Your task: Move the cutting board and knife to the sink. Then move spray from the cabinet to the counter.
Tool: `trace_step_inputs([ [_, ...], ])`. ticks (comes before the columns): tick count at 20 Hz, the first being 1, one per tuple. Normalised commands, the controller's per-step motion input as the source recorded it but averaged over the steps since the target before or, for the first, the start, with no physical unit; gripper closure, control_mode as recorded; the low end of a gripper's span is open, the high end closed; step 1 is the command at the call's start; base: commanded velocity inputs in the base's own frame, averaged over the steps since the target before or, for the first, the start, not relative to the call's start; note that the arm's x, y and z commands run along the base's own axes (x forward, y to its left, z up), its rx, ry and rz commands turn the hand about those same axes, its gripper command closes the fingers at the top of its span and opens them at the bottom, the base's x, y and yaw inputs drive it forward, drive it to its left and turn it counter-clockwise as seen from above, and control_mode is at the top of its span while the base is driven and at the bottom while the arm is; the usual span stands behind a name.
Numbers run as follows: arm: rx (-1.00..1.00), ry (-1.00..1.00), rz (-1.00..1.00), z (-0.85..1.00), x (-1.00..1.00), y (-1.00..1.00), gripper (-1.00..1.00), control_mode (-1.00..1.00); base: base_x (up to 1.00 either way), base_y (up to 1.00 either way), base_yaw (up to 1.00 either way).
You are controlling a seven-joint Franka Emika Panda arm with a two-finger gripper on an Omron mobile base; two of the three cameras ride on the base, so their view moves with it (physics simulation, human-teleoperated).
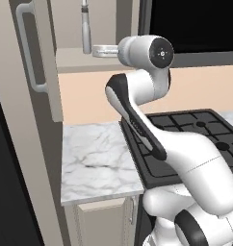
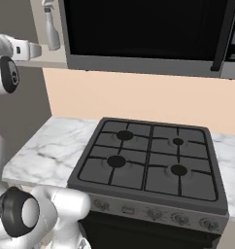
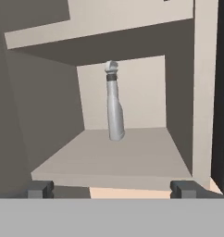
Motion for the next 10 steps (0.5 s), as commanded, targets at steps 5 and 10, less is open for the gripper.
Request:
trace_step_inputs([
  [5, 0.00, 0.00, 0.00, 0.03, 0.25, 0.00, -1.00, -1.00, 0.00, 0.00, 0.00],
  [10, 0.00, 0.01, 0.00, 0.10, 0.40, 0.00, -1.00, -1.00, 0.00, 0.00, 0.00],
])
